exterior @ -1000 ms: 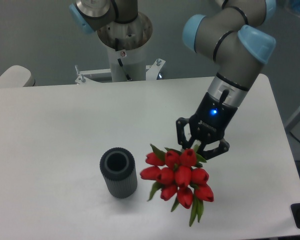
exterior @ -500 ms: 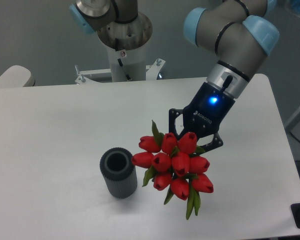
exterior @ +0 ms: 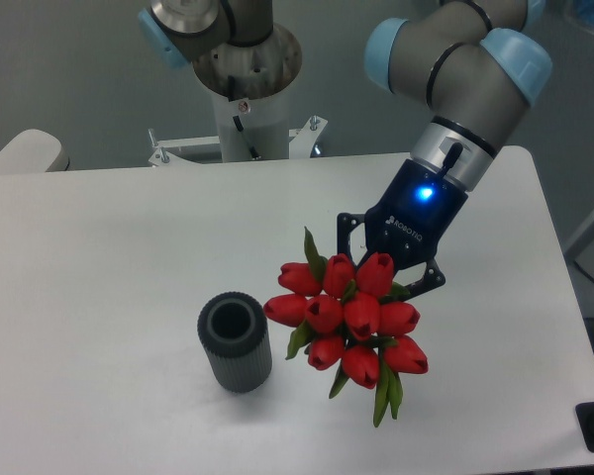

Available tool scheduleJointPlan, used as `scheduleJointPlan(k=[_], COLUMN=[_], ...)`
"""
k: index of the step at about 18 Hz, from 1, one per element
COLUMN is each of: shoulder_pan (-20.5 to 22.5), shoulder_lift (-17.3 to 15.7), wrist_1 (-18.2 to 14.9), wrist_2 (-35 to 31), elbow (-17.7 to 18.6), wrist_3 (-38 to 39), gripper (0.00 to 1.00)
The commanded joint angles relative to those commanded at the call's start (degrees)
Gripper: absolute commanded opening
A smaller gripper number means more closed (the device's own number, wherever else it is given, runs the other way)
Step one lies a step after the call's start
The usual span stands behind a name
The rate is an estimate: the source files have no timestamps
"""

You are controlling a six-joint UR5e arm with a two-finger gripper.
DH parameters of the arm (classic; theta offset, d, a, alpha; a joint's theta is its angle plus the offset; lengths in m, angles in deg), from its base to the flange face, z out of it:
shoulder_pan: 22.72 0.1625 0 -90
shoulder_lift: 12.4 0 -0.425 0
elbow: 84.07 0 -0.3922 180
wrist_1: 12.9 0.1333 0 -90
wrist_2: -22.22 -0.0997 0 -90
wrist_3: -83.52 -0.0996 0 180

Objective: Pick up the flowers from the table
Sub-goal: 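Lift the held tulips up and swing them toward the grey vase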

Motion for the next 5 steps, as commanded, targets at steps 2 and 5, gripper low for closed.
scheduleJointPlan(k=[2,5], shoulder_pan=[0.18,0.09], shoulder_lift=[0.00,0.00], wrist_1=[0.00,0.09], wrist_2=[0.00,0.00], elbow=[0.09,0.18], wrist_3=[0.00,0.00], gripper=[0.22,0.23])
